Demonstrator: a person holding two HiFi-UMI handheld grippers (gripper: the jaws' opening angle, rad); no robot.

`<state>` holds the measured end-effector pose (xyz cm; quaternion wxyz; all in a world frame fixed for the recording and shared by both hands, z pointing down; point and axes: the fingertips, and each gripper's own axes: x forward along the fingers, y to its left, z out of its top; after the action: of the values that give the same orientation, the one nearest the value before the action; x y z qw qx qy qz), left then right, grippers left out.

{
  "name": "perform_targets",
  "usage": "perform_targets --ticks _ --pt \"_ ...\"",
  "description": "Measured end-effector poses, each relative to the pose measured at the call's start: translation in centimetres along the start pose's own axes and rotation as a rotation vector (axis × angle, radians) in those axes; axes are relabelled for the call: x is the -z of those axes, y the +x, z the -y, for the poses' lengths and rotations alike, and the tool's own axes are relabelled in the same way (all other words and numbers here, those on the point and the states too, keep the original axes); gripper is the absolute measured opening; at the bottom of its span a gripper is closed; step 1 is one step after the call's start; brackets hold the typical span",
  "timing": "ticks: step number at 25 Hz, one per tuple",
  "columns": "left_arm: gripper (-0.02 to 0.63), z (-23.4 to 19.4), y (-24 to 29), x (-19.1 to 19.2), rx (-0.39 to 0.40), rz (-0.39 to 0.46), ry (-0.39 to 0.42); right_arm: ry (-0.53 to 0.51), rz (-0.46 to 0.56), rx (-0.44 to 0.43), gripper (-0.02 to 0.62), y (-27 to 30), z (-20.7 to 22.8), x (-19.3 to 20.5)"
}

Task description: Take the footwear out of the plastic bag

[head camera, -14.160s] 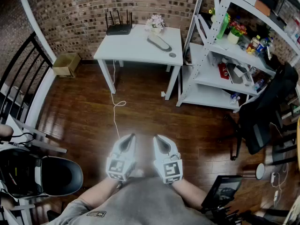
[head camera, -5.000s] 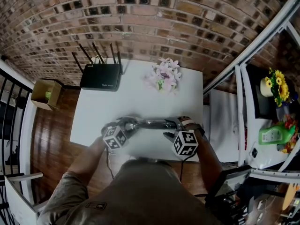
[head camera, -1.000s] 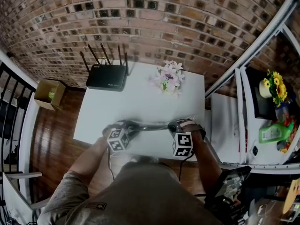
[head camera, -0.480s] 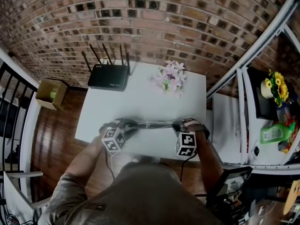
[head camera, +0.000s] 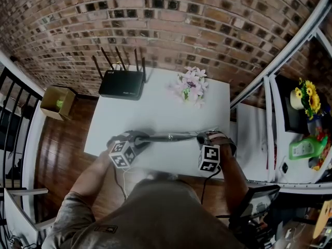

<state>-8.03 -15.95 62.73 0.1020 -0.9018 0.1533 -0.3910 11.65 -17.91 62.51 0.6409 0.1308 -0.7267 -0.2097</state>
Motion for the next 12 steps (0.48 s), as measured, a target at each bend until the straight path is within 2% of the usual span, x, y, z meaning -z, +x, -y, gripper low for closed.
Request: perform_targets --ticks 3,5,8,12 --pt "0.092 0.3 0.1 0.1 0.004 0.001 -0.004 0.025 -0.007 -0.021 0.045 0.4 -0.3 0.1" --pt "0.092 0.3 0.1 0.1 0.005 0.002 -0.009 0.043 -0.003 -0.042 0.124 0.3 -0.4 0.0" --pt "0.092 0.4 0.1 0.2 0.003 0.003 -0.012 0.048 0.028 -0.068 0.202 -0.2 -0.3 -1.1" --pt "0.091 0.4 0.0 0.0 -0.004 0.000 0.008 0.002 0.064 -0.075 0.229 0.0 0.0 -3.1"
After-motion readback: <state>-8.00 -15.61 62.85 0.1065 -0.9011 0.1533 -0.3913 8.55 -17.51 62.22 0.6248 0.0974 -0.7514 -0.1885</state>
